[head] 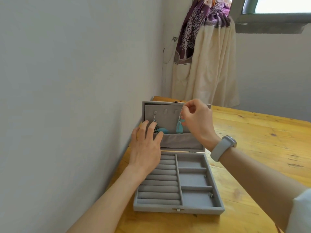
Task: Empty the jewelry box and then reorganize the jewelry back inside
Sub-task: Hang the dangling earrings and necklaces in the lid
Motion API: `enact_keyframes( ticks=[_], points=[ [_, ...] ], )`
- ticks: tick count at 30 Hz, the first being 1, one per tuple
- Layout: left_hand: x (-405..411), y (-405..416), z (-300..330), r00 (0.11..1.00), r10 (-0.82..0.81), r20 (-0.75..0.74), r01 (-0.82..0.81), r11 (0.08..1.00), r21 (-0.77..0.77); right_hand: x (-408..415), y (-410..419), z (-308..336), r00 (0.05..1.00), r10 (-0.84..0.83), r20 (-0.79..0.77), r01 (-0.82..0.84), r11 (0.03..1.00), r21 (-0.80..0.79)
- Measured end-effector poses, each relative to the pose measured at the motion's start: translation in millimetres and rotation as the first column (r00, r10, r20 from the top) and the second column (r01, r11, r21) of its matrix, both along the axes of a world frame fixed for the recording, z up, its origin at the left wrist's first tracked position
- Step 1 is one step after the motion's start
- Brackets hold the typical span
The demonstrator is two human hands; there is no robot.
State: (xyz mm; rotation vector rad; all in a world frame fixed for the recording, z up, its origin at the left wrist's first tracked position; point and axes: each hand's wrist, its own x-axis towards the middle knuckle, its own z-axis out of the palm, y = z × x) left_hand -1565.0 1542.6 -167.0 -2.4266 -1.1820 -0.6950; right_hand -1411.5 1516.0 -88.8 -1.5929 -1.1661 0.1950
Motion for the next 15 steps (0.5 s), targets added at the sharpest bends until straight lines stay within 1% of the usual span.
enact_keyframes(
  ticks=[2, 6, 11, 15],
  points=[
    [1, -1, -1, 1.000, 0.004, 0.007, -0.004, 1.000, -0.003, -2, 0, -3, 0.998, 0.052, -0.047, -0.053, 0.998, -0.020],
    [1, -2, -1, 0.995, -0.035, 0.089, 0.036, 0.999, -0.004, -12, 4, -6, 0.983, 0.155, -0.098, -0.160, 0.986, -0.041],
    [-3, 1, -8, 0.976, -0.077, 0.203, 0.070, 0.997, 0.045, -22, 17, -12, 0.982, 0.186, 0.014, -0.185, 0.981, -0.056],
    [-3, 6, -10, 0.960, -0.058, 0.272, 0.059, 0.998, 0.003, -34, 27, -16, 0.992, 0.102, 0.067, -0.100, 0.994, -0.032]
  ],
)
